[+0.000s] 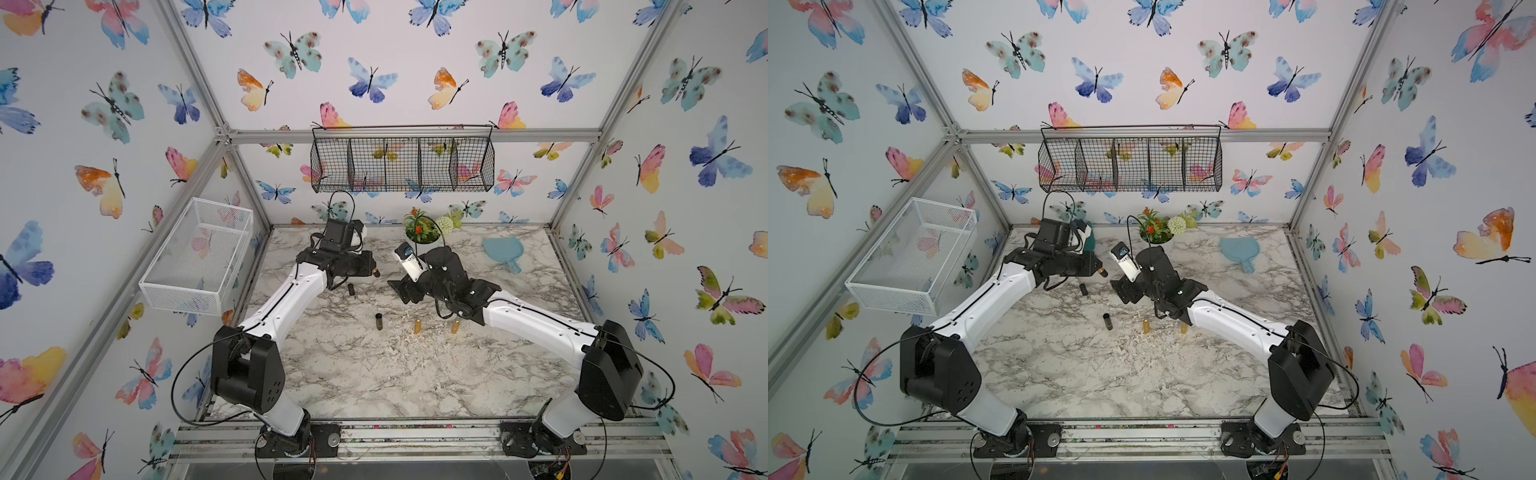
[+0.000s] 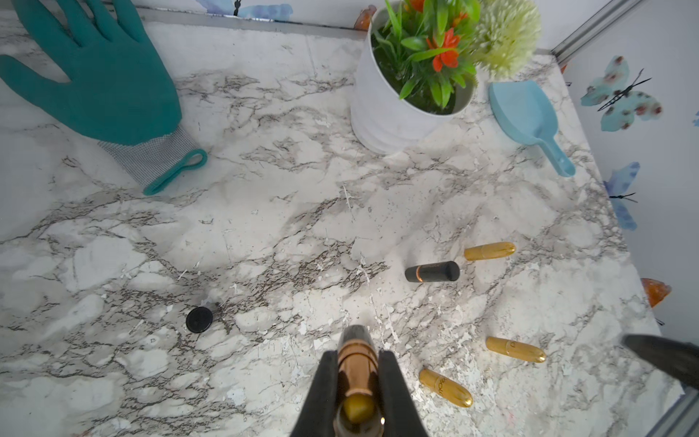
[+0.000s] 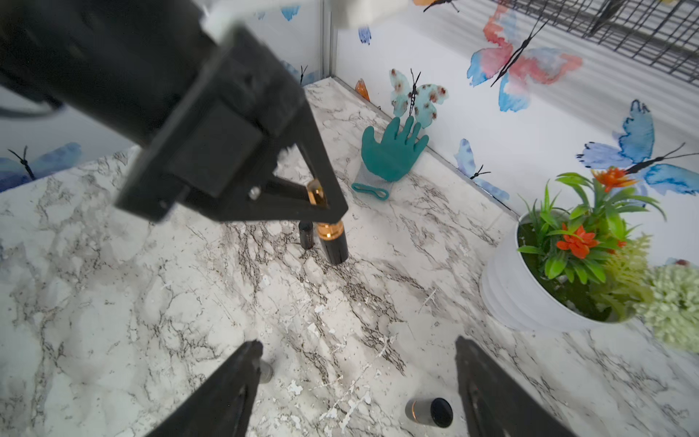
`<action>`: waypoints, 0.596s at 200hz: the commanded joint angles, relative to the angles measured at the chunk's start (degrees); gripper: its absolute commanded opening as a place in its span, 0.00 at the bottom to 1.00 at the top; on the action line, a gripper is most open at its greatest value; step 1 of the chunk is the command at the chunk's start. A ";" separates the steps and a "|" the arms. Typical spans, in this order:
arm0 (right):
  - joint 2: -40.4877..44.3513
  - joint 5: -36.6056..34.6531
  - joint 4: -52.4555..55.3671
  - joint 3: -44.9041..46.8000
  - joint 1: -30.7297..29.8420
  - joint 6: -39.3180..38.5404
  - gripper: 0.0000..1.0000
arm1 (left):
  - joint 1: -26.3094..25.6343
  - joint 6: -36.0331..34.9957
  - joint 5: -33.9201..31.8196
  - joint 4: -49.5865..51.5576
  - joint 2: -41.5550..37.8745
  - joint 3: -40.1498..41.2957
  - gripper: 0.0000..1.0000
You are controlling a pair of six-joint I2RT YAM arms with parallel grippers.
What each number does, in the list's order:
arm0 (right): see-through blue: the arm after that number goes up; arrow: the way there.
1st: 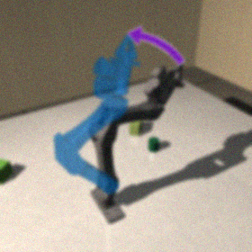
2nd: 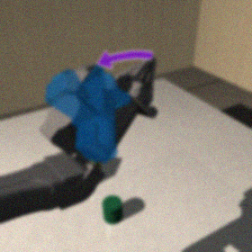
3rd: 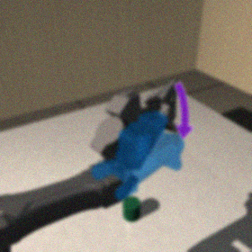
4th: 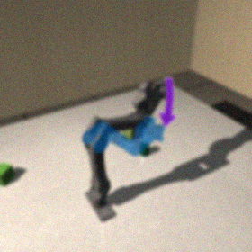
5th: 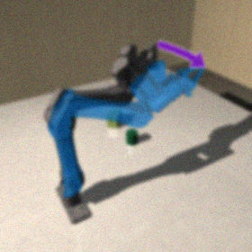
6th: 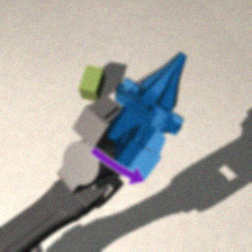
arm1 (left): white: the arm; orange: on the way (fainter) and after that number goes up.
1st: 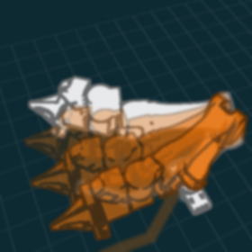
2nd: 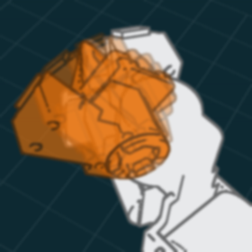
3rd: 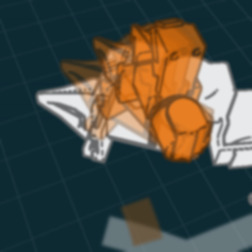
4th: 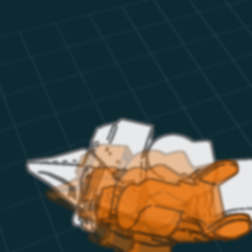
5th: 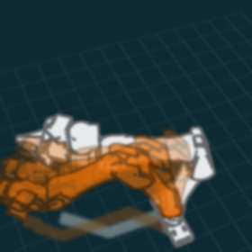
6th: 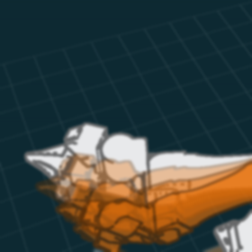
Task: Open the lipstick cap
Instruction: Place the lipstick at the center of the board.
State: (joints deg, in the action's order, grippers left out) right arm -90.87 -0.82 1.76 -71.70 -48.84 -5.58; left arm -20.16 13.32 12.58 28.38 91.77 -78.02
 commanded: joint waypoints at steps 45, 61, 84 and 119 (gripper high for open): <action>9.57 -5.72 -6.17 7.72 -0.29 -0.42 0.90 | -1.10 -0.14 -8.89 -10.38 6.62 5.49 0.17; 9.92 -5.96 -6.14 7.64 -0.29 -0.22 0.85 | -1.58 -0.08 -9.37 -10.70 8.07 5.42 0.17; 10.58 -5.65 -9.91 9.61 -0.29 -0.48 0.96 | -2.67 -0.23 -12.12 -10.80 9.82 5.24 0.18; 10.27 -7.79 -10.56 9.83 -0.34 1.06 0.98 | -3.61 -0.49 -13.57 -11.24 12.37 4.66 0.19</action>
State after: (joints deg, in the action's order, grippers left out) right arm -81.10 -6.37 -6.22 -62.00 -48.84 -5.61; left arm -23.14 13.28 1.67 18.26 102.08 -72.42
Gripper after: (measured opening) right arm 0.981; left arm 0.187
